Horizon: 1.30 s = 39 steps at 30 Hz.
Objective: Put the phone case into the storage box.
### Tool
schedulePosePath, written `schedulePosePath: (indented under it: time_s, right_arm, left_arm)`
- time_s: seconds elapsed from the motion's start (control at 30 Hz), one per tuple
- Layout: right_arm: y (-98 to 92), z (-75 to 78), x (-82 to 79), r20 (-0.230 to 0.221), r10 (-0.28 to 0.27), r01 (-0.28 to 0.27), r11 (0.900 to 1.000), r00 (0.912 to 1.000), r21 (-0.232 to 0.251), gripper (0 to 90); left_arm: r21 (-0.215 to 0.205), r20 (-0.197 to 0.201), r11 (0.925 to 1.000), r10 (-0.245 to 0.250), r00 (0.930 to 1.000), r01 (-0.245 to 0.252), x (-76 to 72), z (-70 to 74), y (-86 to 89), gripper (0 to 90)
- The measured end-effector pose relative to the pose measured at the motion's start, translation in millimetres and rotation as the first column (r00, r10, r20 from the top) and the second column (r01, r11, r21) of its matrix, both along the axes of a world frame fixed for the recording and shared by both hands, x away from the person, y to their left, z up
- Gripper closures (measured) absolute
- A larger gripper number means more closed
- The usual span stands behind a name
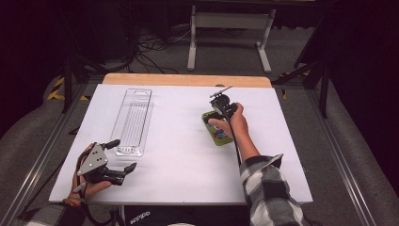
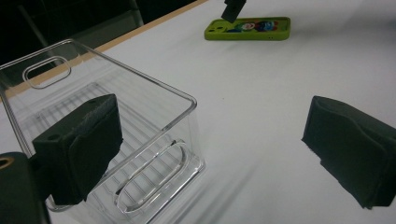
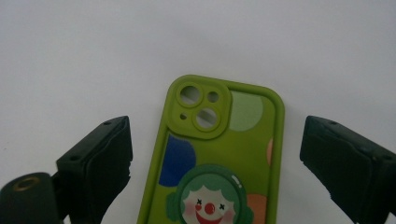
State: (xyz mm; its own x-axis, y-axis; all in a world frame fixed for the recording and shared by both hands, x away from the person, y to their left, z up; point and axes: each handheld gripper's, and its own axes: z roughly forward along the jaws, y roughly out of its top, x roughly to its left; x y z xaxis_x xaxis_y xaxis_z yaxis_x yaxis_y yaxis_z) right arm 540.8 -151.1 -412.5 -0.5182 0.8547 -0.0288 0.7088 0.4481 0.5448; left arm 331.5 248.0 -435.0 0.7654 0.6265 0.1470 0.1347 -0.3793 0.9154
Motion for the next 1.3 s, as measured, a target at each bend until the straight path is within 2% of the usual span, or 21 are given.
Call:
schedulePosePath:
  time_s: [0.33, 0.4, 0.57, 0.9, 0.93, 0.97, 1.13, 1.17, 1.3]
  right_arm:
    - [13.0, -14.1, 16.5, -0.059, -0.023, 0.02, 0.998, 0.998, -0.066, 10.2]
    - [12.2, -18.4, 20.7, -0.086, -0.04, 0.033, 0.996, 0.9955, -0.085, 10.8]
    - [10.1, -24.0, 26.5, -0.111, -0.05, 0.042, 0.996, 0.9926, -0.073, 10.0]
    - [11.9, -23.5, 26.2, -0.083, -0.065, 0.061, 0.997, 0.9944, -0.052, 16.4]
    - [13.2, -21.7, 24.4, -0.063, -0.069, 0.064, 0.995, 0.9957, -0.073, 16.5]
    - [13.7, -20.4, 23.2, -0.055, -0.066, 0.062, 0.996, 0.9964, -0.07, 16.5]
    - [10.0, -7.9, 11.1, -0.003, -0.047, 0.047, 0.999, 0.9989, -0.022, 16.7]
    - [8.1, -5.2, 8.0, 0.007, -0.048, 0.048, 0.999, 0.9988, -0.006, 16.7]
    - [-0.2, 8.2, -7.4, 0.066, -0.051, 0.049, 0.998, 0.9965, 0.036, 16.8]
  left_arm:
    - [0.002, -0.003, 1.0, -0.004, 1.0, 0.004, 0.5, -1.2, -1.7, 5.1]
    - [0.003, -0.006, 1.0, -0.008, 0.9999, 0.008, 0.8, -1.8, -2.4, 5.3]
    - [-0.002, -0.014, 0.9999, -0.014, 0.9998, 0.014, 0.1, -2.0, -3.2, 5.4]
    - [0.007, -0.018, 0.9996, -0.026, 0.9995, 0.026, 0.9, -2.5, -5.8, 5.6]
    - [0.008, -0.017, 0.9997, -0.025, 0.9995, 0.025, 0.8, -2.4, -6.1, 5.7]
    - [0.009, -0.016, 0.9997, -0.023, 0.9996, 0.023, 0.7, -2.2, -6.3, 5.7]
    - [-0.006, -0.014, 0.9999, -0.016, 0.9998, 0.016, -0.1, -0.1, -5.4, 6.0]
    - [-0.018, -0.01, 0.9998, -0.009, 0.9999, 0.009, 0.2, -0.3, -5.8, 6.2]
    - [-0.021, -0.01, 0.9998, 0.001, 0.9999, -0.001, 0.3, 1.7, -5.9, 7.6]
